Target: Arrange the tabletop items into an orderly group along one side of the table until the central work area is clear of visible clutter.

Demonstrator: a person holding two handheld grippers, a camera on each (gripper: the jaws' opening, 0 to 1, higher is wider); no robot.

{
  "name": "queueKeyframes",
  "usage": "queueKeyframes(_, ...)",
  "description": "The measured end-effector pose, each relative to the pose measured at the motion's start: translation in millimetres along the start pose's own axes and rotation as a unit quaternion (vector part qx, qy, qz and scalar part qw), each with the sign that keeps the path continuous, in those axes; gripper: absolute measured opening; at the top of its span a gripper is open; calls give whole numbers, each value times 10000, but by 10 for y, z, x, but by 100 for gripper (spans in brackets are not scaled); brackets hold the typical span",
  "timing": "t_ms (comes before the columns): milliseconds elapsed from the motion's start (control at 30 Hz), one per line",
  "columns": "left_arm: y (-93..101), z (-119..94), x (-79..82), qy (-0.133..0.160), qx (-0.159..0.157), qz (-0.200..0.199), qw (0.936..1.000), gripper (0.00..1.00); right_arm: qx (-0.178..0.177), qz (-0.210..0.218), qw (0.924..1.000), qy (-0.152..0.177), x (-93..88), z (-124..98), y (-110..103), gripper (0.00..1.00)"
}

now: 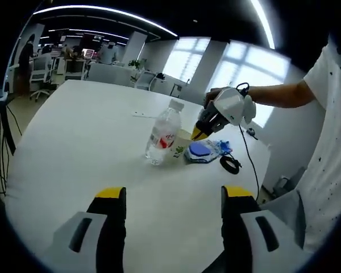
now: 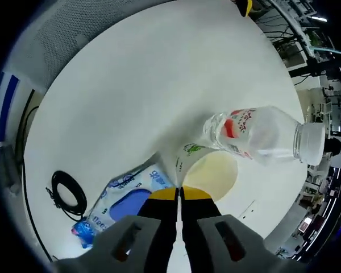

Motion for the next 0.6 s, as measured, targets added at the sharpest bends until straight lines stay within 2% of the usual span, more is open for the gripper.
queueKeyframes(500,3,9,-7,4,-3,-19,10000,68,-20,110,9999,16,10,36,-20,0)
queueKeyframes(600,8,13,-9,0,-9,-11,10000,68,-38,144,9999,32,8,36,-25,4)
Point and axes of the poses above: the point that each gripper's makers call its tool centre point, and the gripper's own axes: z roughly forward along the fingers, y roughly to its right, x roughly out of its top, the point moved 10 cm from there along -z, roughly backward along the fingers, and after that the axes turned 7 degrees about z, right-handed, at the moved point
